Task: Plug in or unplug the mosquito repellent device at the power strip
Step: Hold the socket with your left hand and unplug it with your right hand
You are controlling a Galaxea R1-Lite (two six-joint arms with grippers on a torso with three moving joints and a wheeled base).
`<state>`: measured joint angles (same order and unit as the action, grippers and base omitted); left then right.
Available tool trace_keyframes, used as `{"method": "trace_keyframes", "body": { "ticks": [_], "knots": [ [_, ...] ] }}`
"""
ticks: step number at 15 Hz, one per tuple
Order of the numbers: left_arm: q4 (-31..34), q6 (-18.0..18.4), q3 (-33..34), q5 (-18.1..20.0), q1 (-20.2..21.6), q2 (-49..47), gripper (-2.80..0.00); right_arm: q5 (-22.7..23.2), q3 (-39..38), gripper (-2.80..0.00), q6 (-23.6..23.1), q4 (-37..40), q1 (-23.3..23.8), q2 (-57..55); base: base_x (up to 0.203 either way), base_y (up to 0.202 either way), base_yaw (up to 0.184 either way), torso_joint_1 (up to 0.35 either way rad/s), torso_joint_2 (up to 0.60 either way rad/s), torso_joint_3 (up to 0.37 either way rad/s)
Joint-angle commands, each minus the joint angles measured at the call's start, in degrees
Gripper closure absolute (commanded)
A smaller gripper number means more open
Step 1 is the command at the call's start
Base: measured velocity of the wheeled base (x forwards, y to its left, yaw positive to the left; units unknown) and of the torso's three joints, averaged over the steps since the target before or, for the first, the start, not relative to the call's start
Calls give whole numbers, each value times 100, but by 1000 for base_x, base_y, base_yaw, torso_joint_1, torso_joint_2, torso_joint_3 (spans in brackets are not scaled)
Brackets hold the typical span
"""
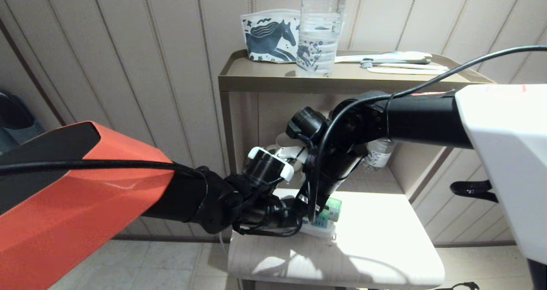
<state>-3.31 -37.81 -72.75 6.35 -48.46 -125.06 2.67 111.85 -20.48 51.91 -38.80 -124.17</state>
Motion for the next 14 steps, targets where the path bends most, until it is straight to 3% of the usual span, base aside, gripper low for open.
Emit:
{"method": "trace_keyframes", "body": {
  "ticks": [1, 14],
  "knots": [
    [-11, -34, -143, 6, -85, -108, 0, 45, 0, 0, -9, 12, -43, 11, 0, 0, 0, 0, 0, 0],
    [287, -280, -618, -82, -50, -300, 0, 58, -304, 0, 62, 21, -66, 25, 0, 0, 0, 0, 0, 0]
  ]
}}
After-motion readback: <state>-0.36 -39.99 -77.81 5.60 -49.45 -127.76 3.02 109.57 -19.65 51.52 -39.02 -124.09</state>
